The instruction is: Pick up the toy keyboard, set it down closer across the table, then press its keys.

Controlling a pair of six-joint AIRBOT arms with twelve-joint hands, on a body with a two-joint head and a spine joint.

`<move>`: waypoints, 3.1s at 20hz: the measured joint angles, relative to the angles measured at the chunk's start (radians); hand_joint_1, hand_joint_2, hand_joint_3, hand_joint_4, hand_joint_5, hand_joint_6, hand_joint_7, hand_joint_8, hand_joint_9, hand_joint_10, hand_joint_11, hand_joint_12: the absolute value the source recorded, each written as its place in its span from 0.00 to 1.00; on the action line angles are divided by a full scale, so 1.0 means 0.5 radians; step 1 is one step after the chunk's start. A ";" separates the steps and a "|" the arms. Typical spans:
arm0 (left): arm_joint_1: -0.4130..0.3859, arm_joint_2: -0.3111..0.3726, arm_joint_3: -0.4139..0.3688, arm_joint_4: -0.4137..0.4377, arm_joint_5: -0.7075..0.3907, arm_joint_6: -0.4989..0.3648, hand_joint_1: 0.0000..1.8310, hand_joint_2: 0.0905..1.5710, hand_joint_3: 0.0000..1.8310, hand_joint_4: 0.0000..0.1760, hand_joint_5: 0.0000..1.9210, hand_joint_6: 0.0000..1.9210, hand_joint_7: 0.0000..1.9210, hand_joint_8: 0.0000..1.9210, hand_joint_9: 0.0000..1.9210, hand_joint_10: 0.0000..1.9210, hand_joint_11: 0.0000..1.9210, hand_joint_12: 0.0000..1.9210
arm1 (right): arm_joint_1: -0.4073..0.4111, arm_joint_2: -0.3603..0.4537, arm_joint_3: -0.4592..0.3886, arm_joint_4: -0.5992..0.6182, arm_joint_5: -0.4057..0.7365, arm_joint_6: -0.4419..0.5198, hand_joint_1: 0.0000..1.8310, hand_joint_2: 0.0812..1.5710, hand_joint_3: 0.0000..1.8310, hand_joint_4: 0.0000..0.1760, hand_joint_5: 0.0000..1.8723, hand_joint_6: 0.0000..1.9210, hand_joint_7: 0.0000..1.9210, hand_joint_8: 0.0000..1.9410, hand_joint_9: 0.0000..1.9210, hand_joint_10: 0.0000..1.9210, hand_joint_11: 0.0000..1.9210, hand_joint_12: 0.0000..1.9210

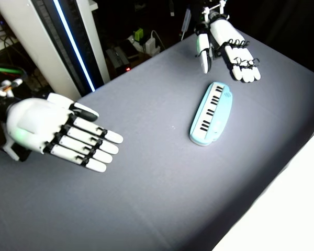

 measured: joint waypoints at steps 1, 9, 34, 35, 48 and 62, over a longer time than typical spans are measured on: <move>-0.008 -0.008 0.014 0.002 0.020 0.003 0.40 0.67 0.00 0.16 0.00 0.00 0.00 0.00 0.00 0.00 0.00 0.00 | 0.000 0.000 0.000 0.001 -0.002 0.000 0.14 0.88 0.01 0.00 0.00 0.00 0.00 0.00 0.00 0.00 0.00 0.00; -0.333 -0.243 0.355 -0.029 0.716 0.156 0.40 0.55 0.00 0.42 0.00 0.00 0.00 0.00 0.00 0.00 0.00 0.00 | -0.008 0.000 0.000 0.020 -0.002 0.000 0.15 0.88 0.00 0.00 0.00 0.00 0.00 0.00 0.00 0.00 0.00 0.00; -0.497 -0.537 0.661 -0.301 1.271 0.434 0.64 0.70 0.00 0.00 0.07 0.52 0.05 0.57 0.03 0.79 0.04 1.00 | -0.043 0.000 0.002 0.029 0.041 0.080 0.14 0.88 0.00 0.00 0.00 0.00 0.00 0.00 0.00 0.00 0.00 0.00; -0.497 -0.537 0.661 -0.304 1.271 0.429 0.65 0.70 0.00 0.00 0.06 0.60 0.05 0.62 0.04 0.81 0.07 1.00 | -0.043 0.000 0.002 0.031 0.041 0.080 0.15 0.88 0.00 0.00 0.00 0.00 0.00 0.00 0.00 0.00 0.00 0.00; -0.578 -0.420 0.471 0.161 1.211 0.307 0.69 0.71 0.00 0.00 0.07 0.61 0.10 0.54 0.07 0.70 0.04 0.90 | -0.057 0.000 0.002 0.044 0.062 0.099 0.14 0.88 0.00 0.00 0.00 0.00 0.00 0.00 0.00 0.00 0.00 0.00; -0.912 -0.854 0.552 1.231 1.242 -0.465 0.66 0.71 0.00 0.00 0.13 0.46 0.07 0.60 0.10 0.74 0.12 0.89 | -0.087 0.037 -0.008 0.032 0.320 0.264 0.00 0.91 0.00 0.00 0.00 0.00 0.00 0.00 0.00 0.00 0.00 0.00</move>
